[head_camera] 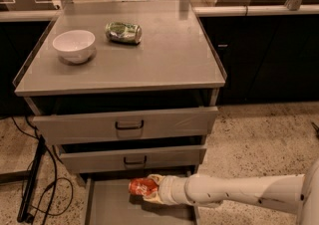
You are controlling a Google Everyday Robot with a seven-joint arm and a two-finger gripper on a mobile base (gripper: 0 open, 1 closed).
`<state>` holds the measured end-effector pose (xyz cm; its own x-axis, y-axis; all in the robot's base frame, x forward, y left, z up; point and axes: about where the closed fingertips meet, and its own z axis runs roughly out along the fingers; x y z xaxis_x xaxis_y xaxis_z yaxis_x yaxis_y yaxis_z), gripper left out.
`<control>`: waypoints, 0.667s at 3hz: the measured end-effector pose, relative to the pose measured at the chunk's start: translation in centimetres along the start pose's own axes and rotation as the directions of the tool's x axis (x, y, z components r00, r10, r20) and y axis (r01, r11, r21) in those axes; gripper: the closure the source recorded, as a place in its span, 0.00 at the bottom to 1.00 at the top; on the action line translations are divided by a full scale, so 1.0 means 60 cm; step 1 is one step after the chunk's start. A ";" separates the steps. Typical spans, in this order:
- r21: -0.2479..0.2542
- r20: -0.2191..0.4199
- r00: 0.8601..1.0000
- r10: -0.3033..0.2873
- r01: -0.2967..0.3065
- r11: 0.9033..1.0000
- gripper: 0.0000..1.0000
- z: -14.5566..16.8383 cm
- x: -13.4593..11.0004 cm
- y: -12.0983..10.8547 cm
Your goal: Pick coke can from bottom drawer and place on counter
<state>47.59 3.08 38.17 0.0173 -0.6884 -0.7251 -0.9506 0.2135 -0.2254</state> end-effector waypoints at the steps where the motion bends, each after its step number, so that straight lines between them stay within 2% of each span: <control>1: -0.001 0.000 1.000 0.000 0.000 1.000 1.00 0.000 0.000 0.001; 2: -0.054 0.021 1.000 0.001 0.000 0.999 1.00 -0.012 0.001 0.052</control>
Offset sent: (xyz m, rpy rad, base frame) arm -0.0766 0.0000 -0.0067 0.0434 0.0776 0.1012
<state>44.39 3.20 37.86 0.0224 -0.6738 -0.7386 -0.9660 0.1757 -0.1896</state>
